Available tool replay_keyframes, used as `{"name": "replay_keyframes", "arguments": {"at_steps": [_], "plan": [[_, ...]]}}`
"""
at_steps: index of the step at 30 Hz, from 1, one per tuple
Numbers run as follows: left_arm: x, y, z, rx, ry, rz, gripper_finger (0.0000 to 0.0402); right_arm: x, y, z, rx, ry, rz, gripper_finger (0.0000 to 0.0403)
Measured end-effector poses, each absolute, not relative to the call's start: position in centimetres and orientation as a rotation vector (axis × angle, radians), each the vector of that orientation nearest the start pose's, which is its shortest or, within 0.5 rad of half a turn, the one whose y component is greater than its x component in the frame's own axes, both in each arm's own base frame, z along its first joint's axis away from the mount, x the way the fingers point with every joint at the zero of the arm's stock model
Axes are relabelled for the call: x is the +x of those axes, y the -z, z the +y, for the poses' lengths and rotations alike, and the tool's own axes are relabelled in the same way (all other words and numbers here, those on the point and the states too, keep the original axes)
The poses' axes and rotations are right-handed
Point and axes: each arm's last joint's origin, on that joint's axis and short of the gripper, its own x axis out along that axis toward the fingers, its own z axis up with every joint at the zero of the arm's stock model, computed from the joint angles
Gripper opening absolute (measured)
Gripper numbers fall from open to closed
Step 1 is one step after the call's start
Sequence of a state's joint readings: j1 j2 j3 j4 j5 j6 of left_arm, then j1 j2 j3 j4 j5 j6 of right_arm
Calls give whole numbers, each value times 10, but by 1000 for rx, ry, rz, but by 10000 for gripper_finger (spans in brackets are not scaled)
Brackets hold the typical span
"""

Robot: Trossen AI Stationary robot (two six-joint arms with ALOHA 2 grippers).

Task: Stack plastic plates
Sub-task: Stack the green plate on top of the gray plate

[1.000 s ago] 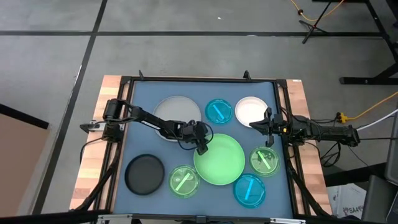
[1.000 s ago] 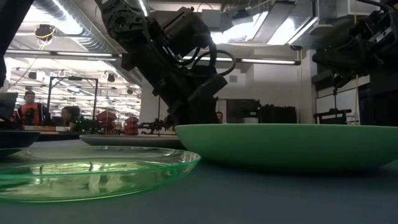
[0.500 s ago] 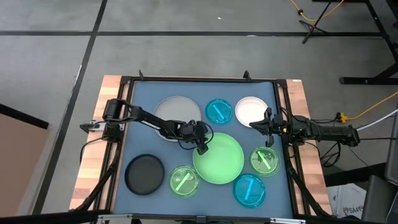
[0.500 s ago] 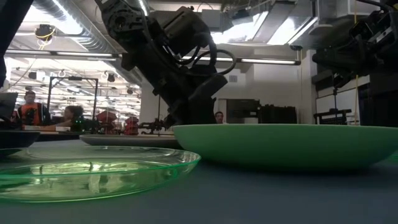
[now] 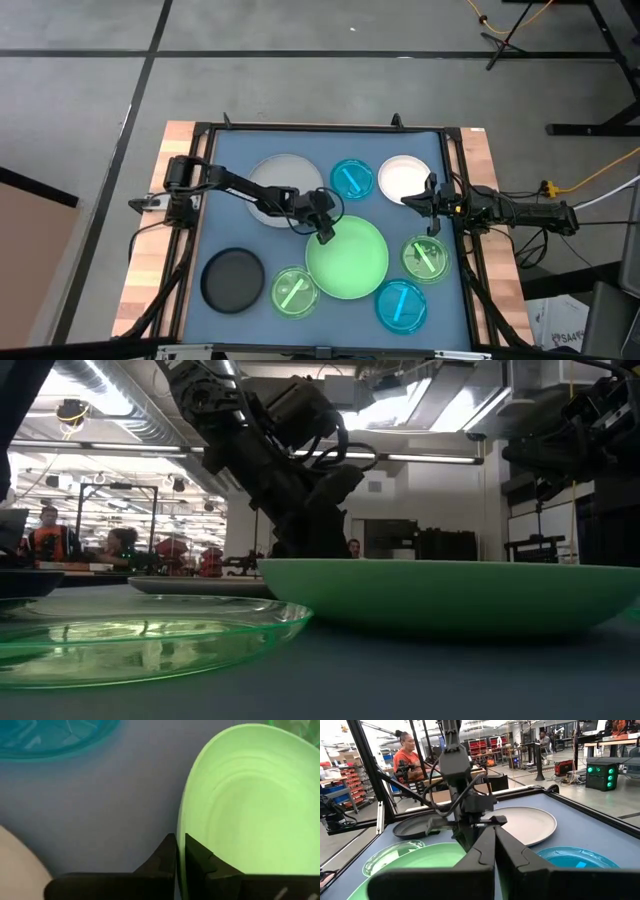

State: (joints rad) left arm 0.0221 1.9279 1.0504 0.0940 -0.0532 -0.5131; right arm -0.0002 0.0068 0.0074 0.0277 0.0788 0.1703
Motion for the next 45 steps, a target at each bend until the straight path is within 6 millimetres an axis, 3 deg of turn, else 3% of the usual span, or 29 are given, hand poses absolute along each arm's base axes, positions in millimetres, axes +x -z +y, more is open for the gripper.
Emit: {"name": "replay_keyframes", "arguments": {"at_steps": [10,19,31,39,45], "plan": [[375,-174,25,-422,-265,647,6,98,-168,-2,171,76,-35,0],[349,-224,47,-394,-237,610,6,98,-168,-2,171,77,-35,0],[287,-280,81,-362,-340,615,5,98,-168,-2,171,76,-35,0],[240,-298,107,-415,-489,664,5,98,-168,-2,171,76,-35,0],[215,-298,127,-425,-588,729,5,98,-168,-2,171,76,-35,0]]}}
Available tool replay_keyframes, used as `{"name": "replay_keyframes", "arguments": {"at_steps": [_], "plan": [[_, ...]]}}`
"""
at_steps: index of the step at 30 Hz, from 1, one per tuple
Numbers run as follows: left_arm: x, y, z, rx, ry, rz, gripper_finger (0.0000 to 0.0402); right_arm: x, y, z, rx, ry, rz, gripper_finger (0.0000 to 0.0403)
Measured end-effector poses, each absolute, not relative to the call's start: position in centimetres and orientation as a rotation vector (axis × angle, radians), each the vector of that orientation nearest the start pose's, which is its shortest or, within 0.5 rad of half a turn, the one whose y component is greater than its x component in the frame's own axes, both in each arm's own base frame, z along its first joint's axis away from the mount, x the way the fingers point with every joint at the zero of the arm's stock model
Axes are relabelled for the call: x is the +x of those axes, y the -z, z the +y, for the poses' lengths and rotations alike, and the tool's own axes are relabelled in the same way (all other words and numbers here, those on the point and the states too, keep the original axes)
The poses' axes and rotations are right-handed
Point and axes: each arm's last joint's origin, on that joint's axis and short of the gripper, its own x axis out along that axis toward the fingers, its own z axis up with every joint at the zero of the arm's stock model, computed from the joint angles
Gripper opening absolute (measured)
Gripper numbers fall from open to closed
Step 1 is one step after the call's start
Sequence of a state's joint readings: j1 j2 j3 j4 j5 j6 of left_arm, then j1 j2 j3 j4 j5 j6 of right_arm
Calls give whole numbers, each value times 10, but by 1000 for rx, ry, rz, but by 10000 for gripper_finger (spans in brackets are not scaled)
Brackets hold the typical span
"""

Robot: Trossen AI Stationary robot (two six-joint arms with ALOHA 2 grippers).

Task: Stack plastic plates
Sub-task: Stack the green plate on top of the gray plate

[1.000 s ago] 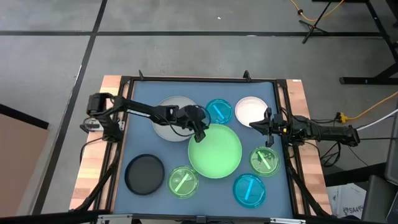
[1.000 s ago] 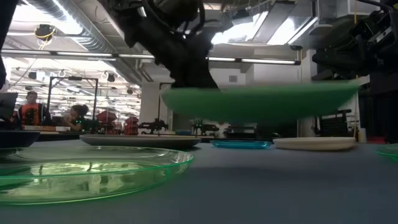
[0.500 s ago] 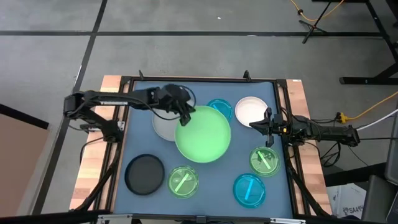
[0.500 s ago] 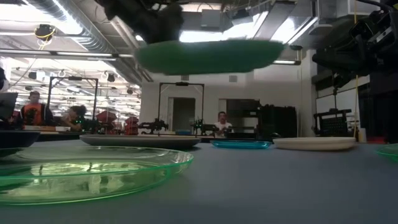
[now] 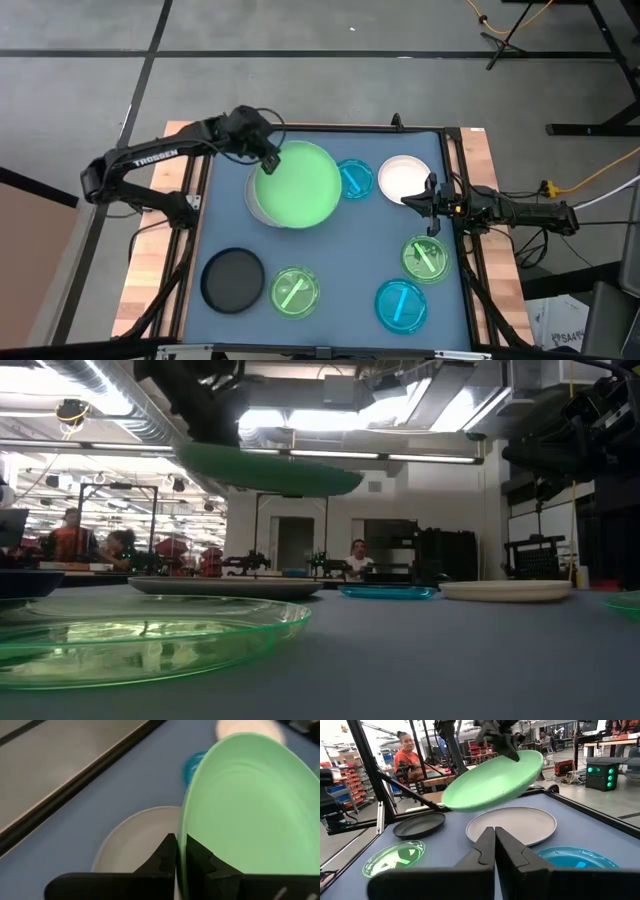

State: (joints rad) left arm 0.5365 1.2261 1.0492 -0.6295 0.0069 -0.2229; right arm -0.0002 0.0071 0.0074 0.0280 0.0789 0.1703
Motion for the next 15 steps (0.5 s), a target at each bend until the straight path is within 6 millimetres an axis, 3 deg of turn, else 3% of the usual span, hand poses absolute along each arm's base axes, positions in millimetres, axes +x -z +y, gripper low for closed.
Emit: {"name": "replay_keyframes", "arguments": {"at_steps": [9,15], "plan": [[192,-283,151,-459,-691,811,5,98,-168,-2,171,76,-35,0],[180,-248,154,-512,-729,881,5,98,-168,-2,171,76,-35,0]]}}
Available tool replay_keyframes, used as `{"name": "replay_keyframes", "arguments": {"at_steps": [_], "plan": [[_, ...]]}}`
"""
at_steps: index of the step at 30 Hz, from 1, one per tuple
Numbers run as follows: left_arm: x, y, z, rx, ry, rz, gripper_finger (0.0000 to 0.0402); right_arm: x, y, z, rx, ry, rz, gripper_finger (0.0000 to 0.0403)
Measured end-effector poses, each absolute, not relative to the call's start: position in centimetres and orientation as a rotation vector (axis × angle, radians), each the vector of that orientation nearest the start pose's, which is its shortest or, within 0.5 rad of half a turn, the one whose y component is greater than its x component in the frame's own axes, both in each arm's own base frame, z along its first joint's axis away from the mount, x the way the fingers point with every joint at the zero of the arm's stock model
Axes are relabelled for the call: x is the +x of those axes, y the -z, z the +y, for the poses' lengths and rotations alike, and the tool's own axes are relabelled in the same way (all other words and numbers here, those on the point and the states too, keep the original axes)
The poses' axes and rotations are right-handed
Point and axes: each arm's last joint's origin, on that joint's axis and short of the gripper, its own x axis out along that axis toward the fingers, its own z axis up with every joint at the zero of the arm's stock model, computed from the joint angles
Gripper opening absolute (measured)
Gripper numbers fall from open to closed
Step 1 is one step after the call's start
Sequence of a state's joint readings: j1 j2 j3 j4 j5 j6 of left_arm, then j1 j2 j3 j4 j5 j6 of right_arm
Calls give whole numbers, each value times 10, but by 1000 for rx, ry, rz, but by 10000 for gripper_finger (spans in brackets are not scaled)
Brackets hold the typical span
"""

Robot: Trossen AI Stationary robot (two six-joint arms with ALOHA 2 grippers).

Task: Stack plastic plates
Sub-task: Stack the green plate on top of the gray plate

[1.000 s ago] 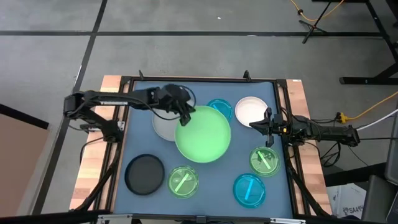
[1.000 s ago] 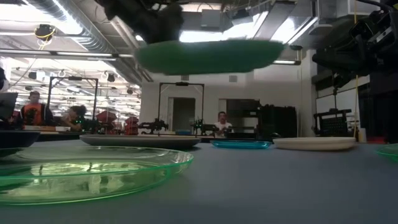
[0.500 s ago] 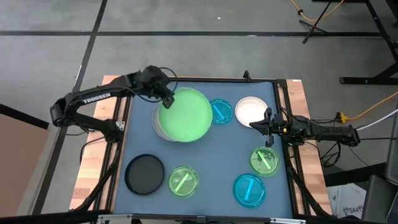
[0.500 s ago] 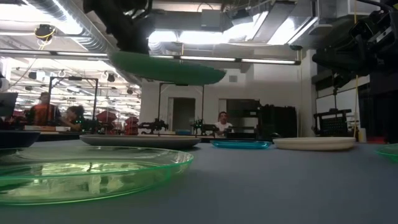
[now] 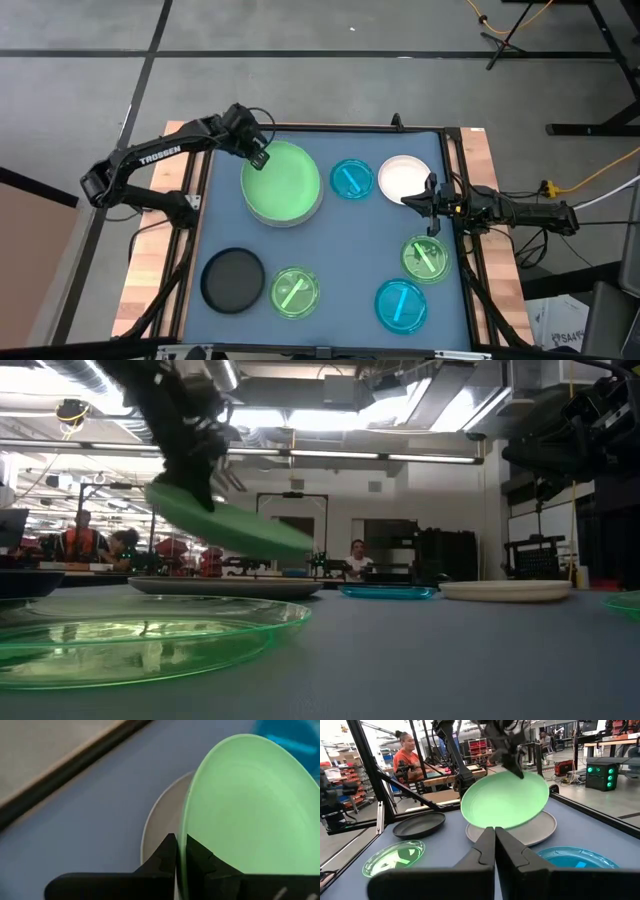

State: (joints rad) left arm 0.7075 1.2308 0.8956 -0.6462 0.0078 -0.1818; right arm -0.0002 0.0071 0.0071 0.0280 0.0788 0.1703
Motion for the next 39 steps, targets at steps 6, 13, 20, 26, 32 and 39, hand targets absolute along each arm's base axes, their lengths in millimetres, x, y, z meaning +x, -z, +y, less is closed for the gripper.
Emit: {"name": "replay_keyframes", "arguments": {"at_steps": [6,13,20,26,32,39], "plan": [[176,-218,154,-567,-758,839,5,98,-168,-2,171,77,-35,0],[173,-196,151,-591,-774,796,5,98,-168,-2,171,77,-35,0],[168,-179,146,-637,-792,790,13,98,-168,-2,171,76,-35,0],[164,-172,144,-657,-811,809,16,98,-168,-2,171,76,-35,0],[163,-172,144,-639,-845,814,18,98,-168,-2,171,76,-35,0],[162,-171,144,-630,-861,823,40,98,-168,-2,171,77,-35,0]]}}
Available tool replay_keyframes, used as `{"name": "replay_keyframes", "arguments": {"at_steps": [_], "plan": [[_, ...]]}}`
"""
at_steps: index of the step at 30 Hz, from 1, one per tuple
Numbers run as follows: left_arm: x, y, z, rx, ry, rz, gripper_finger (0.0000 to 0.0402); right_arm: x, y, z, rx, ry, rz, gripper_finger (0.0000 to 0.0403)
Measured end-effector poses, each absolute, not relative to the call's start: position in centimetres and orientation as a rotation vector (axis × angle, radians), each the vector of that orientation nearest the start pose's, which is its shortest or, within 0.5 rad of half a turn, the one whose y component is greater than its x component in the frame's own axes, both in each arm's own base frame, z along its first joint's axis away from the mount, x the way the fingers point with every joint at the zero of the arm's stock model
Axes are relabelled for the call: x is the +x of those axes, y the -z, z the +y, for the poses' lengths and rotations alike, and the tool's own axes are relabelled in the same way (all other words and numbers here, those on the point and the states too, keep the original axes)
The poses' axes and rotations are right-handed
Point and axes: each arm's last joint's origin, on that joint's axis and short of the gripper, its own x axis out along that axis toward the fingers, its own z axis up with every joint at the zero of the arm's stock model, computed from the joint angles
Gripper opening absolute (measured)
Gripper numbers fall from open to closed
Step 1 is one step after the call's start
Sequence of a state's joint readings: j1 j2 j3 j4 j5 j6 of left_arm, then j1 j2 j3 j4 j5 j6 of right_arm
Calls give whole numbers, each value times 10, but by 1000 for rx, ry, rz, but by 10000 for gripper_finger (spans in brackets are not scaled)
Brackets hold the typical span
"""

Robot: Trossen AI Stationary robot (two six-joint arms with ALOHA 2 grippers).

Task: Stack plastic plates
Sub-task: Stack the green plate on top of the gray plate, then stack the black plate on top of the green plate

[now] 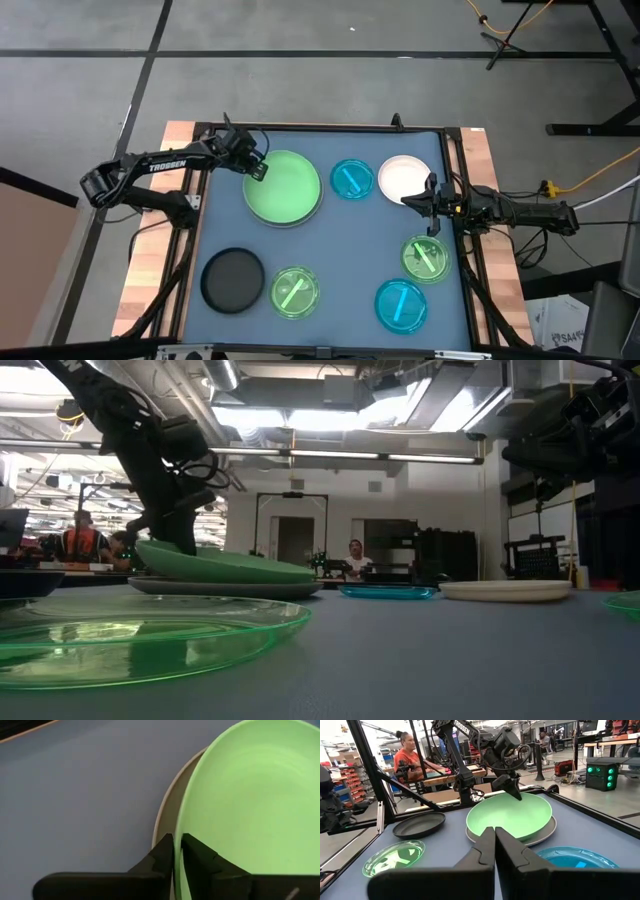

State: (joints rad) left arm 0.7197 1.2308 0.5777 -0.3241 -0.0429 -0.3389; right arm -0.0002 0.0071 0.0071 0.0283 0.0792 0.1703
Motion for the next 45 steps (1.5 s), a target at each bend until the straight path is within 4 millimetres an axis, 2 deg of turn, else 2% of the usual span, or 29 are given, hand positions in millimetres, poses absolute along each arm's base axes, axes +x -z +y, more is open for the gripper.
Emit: {"name": "replay_keyframes", "arguments": {"at_steps": [9,27,32,38,42,45], "plan": [[162,-171,144,-631,-860,822,71,98,-168,-2,171,77,-35,0],[166,-175,147,-605,-875,772,73,98,-168,-2,171,76,-35,0],[171,-188,152,-594,-866,729,73,98,-168,-2,171,77,-35,0],[185,-211,155,-586,-757,662,73,98,-168,-2,171,76,-35,0],[200,-227,146,-561,-662,627,73,98,-168,-2,171,76,-35,0],[213,-237,133,-522,-572,620,73,98,-168,-2,171,76,-35,0]]}}
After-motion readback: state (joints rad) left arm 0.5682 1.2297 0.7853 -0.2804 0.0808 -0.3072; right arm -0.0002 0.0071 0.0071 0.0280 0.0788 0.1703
